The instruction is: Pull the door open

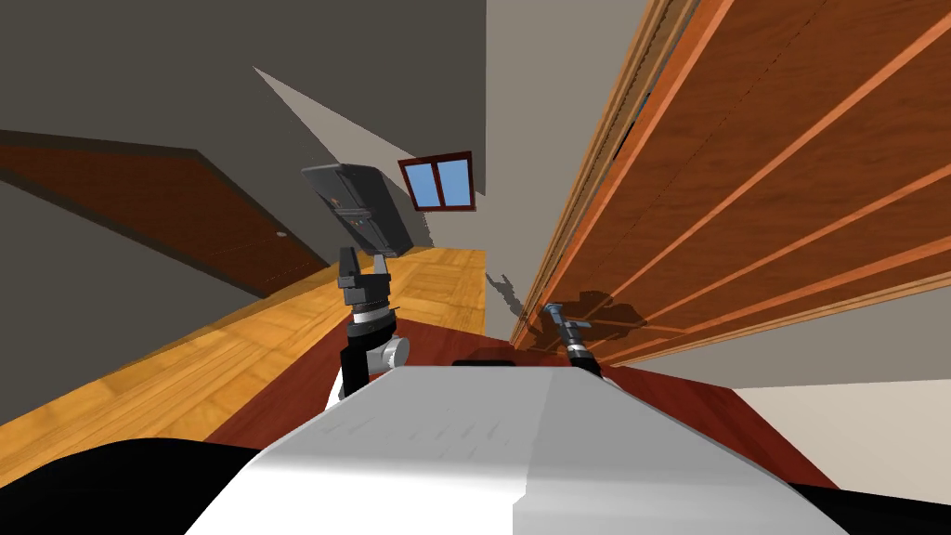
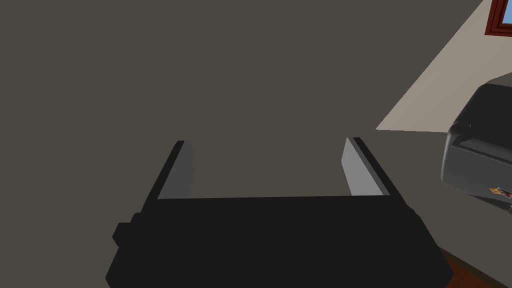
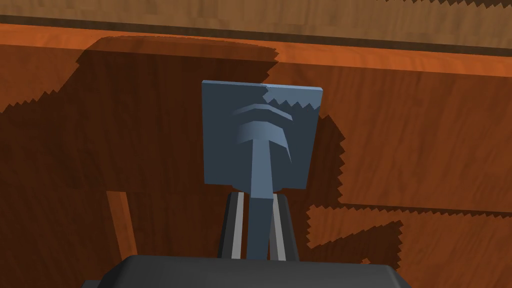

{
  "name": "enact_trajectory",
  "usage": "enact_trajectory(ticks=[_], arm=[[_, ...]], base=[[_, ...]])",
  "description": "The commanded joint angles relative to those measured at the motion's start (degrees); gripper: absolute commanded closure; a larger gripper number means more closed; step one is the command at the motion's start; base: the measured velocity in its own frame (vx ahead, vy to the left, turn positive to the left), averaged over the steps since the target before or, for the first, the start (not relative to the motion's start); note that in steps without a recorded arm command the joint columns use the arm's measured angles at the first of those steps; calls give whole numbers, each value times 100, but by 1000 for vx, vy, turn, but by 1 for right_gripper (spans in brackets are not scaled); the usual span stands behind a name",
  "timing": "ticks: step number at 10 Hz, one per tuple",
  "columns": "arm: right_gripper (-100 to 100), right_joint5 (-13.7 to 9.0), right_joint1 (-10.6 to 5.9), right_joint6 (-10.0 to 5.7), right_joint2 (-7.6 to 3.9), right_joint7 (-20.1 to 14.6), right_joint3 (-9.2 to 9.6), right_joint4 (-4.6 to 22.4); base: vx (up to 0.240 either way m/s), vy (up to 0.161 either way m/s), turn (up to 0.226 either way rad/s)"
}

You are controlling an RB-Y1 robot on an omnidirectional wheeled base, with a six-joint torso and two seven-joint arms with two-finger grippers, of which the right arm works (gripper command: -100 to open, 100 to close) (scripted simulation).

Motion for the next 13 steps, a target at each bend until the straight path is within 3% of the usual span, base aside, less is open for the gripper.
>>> enact_trajectory(ticks=[1,6,7,8,13], arm=[[100,56,27,-178,-83,-141,107,150],[100,199,289,-529,-371,-516,378,128],[100,188,215,-515,-325,-466,355,214],[100,214,321,-694,-381,-545,413,269],[100,255,570,-1177,-566,-732,517,406]], base=[[-214,-23,101],[-219,-61,113],[-97,-32,25],[-160,-52,180],[-194,-68,163]])
